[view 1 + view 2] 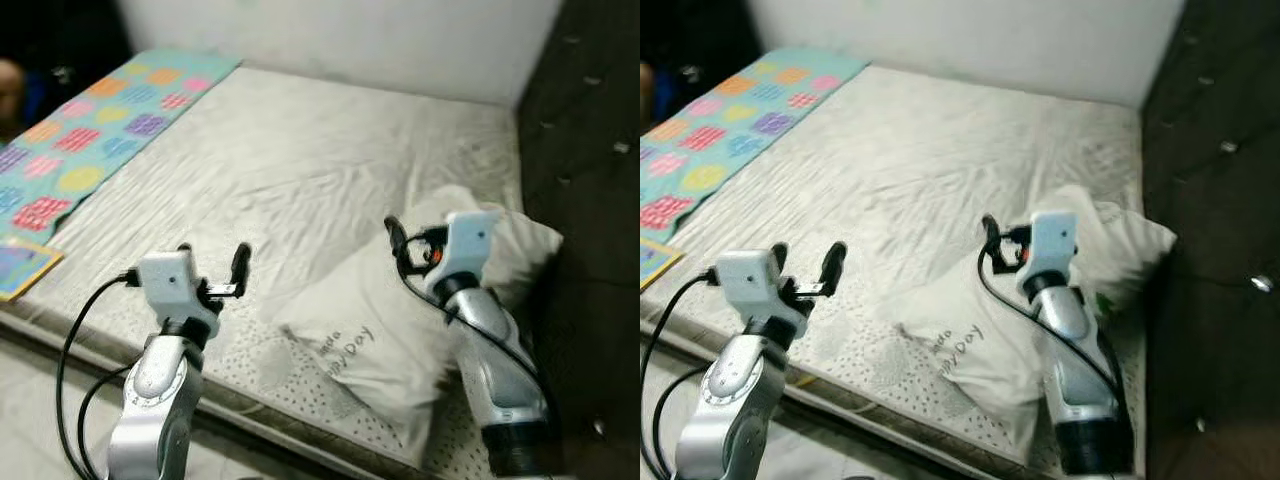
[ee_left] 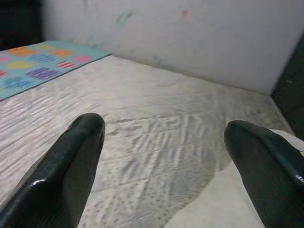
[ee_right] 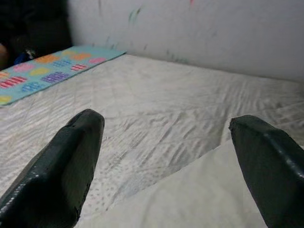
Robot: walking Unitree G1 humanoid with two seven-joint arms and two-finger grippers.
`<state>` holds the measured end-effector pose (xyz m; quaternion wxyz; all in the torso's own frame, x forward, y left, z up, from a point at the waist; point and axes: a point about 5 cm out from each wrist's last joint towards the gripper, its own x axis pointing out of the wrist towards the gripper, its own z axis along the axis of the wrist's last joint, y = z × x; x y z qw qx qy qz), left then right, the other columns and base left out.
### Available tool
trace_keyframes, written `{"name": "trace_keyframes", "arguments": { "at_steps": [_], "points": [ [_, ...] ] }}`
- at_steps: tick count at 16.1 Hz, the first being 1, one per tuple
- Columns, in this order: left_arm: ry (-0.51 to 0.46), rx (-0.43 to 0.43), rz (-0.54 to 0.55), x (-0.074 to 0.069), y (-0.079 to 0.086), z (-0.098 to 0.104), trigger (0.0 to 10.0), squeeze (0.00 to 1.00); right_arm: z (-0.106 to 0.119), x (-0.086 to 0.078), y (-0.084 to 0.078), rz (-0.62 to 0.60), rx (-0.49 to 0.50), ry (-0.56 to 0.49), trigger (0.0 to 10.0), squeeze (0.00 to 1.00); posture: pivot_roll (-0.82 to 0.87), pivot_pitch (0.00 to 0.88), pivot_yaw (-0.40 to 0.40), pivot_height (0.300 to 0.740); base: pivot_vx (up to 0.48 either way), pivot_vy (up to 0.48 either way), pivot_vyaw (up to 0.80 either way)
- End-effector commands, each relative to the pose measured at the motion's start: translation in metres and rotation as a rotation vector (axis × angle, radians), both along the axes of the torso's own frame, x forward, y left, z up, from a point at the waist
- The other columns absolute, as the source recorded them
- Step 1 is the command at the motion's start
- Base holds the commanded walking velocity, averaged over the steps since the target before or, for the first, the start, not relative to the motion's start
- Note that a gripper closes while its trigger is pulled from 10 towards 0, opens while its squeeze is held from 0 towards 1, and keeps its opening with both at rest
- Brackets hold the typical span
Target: Clean up the room
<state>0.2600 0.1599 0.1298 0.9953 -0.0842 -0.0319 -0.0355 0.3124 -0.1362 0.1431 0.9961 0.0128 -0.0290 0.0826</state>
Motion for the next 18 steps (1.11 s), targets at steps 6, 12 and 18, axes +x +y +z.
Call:
{"name": "trace_keyframes", "arguments": {
  "at_steps": [6,12,18],
  "points": [
    [-0.01,0.028,0.046,0.0024,0.0064,-0.0021,10.0,0.04,0.0002,-0.0115,-0.0127,-0.054,0.004,-0.01,10.0,1.0,-0.14,0.0,0.001,0.74,0.0,0.0,0.0],
    [-0.023,-0.003,0.04,0.005,0.006,-0.0006,10.0,1.0,-0.0009,-0.0112,-0.0134,-0.052,-0.016,-0.008,10.0,1.0,-0.14,0.0,-0.001,0.74,0.0,0.0,0.0],
    [-0.051,-0.026,0.042,0.0016,0.0081,0.0022,0.0,0.0,-0.0009,-0.0109,-0.019,-0.094,-0.022,-0.003,0.0,0.0,-0.14,0.0,-0.005,0.74,0.0,0.0,0.0]
  ]
}}
